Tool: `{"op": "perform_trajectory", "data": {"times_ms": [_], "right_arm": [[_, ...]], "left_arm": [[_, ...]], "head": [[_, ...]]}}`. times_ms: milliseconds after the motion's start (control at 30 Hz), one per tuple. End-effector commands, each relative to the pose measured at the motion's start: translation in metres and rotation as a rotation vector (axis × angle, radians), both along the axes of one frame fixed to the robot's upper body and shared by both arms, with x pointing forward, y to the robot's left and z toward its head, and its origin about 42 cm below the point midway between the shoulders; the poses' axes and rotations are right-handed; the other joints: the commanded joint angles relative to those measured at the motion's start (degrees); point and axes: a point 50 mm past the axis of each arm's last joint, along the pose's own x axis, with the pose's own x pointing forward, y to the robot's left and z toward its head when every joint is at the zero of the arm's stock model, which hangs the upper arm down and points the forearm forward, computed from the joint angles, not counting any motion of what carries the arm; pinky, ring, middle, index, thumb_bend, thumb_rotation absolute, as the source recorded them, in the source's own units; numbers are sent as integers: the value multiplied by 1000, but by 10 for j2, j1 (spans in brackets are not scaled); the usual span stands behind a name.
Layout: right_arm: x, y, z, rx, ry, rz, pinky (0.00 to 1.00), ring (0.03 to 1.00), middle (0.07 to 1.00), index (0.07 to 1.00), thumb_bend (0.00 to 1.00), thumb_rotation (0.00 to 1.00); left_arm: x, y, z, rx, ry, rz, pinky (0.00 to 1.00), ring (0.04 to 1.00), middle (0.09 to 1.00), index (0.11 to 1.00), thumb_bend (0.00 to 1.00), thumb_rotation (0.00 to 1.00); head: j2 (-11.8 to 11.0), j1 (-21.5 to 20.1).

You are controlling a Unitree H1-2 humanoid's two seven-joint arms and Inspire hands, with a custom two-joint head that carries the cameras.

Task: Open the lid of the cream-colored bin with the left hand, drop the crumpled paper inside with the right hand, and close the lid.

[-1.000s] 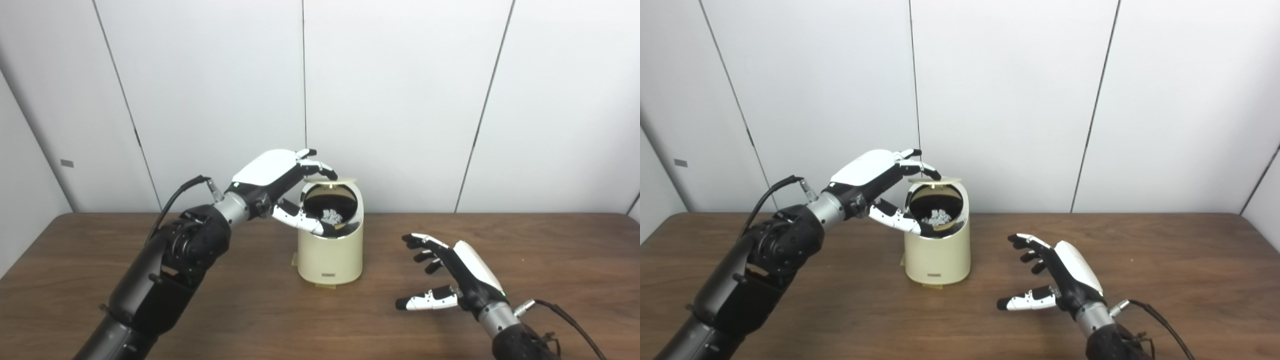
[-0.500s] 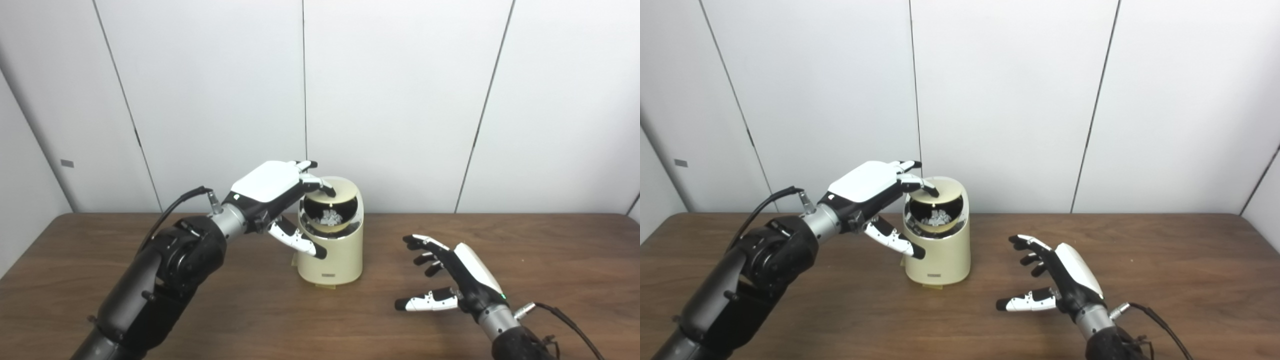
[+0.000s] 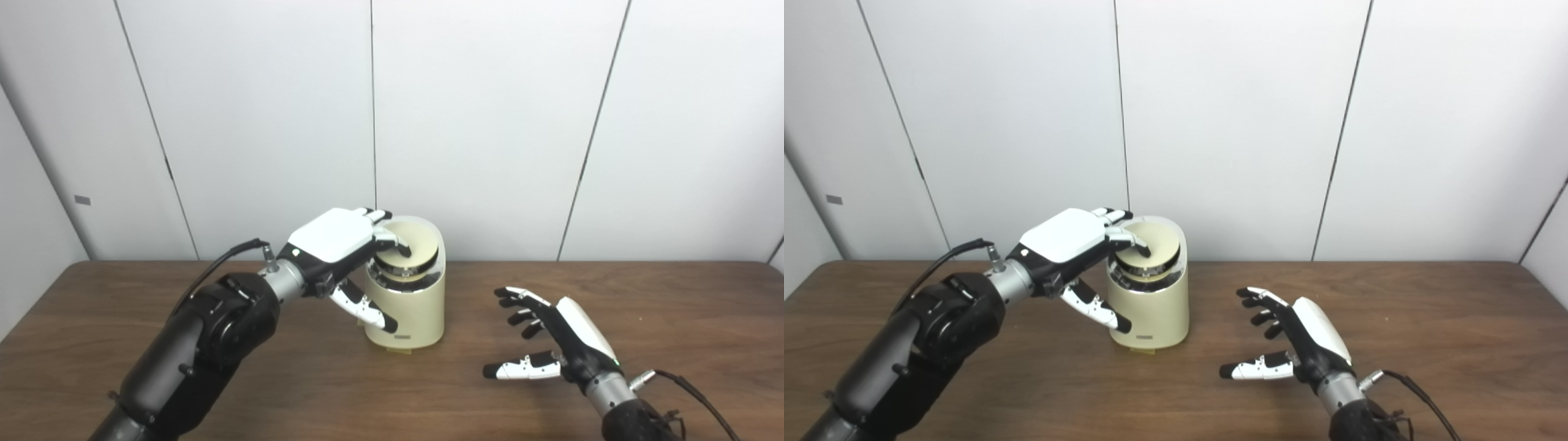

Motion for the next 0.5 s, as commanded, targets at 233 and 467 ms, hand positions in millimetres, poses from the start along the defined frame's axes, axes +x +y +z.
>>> {"op": "perform_trajectory", "data": {"times_ms": [233, 467], "right_arm": [[6, -1, 27, 6, -117, -8, 574, 700, 797, 829, 881, 292], [4, -1, 27, 16, -114, -14, 568, 691, 792, 831, 878, 291]], "left_arm": [[5, -10, -2, 166, -87, -27, 1000, 974, 813, 805, 1000, 520], [2, -18, -18, 286, -64, -44, 1000, 972, 803, 794, 1000, 552]], "head": [[5, -3], [10, -7]]}}
